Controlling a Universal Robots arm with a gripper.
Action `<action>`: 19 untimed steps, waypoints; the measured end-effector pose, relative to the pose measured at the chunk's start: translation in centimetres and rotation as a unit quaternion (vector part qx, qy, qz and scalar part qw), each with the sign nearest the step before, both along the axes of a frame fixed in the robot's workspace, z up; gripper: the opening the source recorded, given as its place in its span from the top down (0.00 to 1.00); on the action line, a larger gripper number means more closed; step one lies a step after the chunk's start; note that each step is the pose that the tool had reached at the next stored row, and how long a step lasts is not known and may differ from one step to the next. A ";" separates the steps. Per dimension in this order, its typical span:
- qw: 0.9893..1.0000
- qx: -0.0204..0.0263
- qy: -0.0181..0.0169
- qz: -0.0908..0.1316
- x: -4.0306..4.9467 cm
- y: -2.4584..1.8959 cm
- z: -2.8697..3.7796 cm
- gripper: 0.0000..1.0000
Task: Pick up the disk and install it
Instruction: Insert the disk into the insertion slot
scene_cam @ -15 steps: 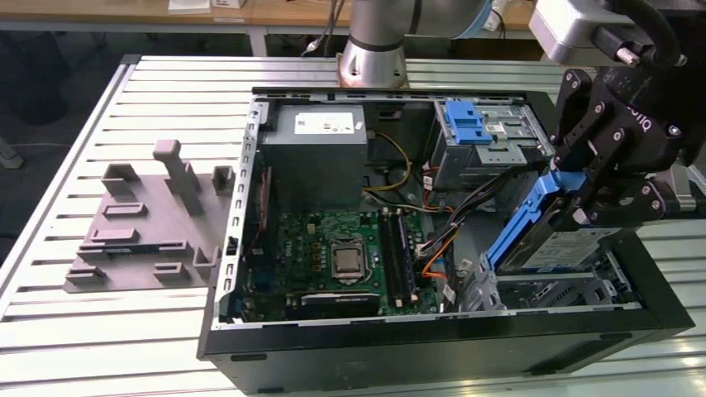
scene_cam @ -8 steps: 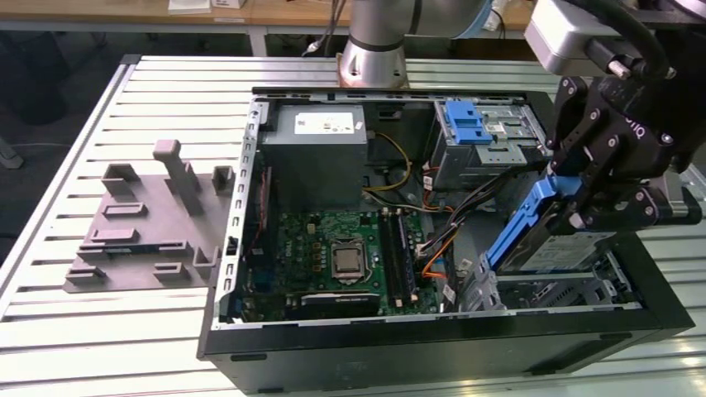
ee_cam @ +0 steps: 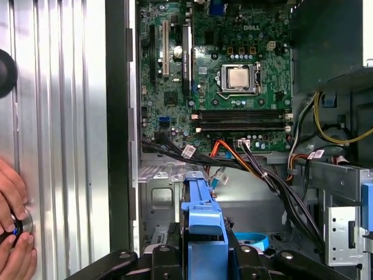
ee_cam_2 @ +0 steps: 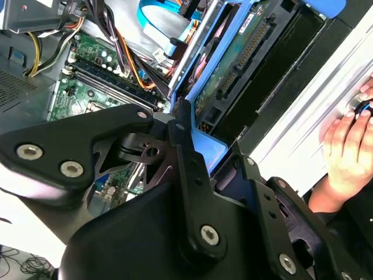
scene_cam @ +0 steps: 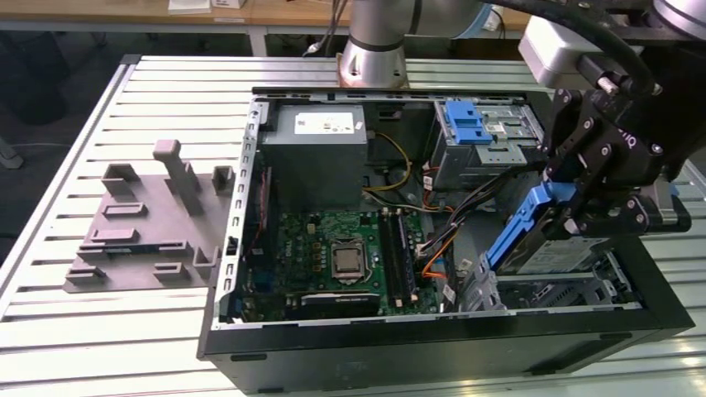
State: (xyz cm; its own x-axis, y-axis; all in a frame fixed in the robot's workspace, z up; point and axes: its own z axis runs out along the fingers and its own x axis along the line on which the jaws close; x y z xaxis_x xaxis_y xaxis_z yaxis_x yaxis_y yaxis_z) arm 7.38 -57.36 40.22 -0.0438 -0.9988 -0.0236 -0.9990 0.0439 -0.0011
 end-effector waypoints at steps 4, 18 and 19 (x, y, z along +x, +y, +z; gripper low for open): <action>1.000 0.000 0.000 0.000 0.00 0.00 -0.43 0.64; 1.000 0.000 0.000 0.000 0.00 -0.03 -2.05 0.64; 1.000 0.000 0.000 0.000 0.00 -0.03 -2.17 0.64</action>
State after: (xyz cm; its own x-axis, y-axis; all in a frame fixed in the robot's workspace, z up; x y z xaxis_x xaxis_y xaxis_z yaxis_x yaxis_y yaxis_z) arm 7.38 -57.39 38.05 -0.0438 -0.9988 -0.0236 -0.9990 0.0438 -0.0011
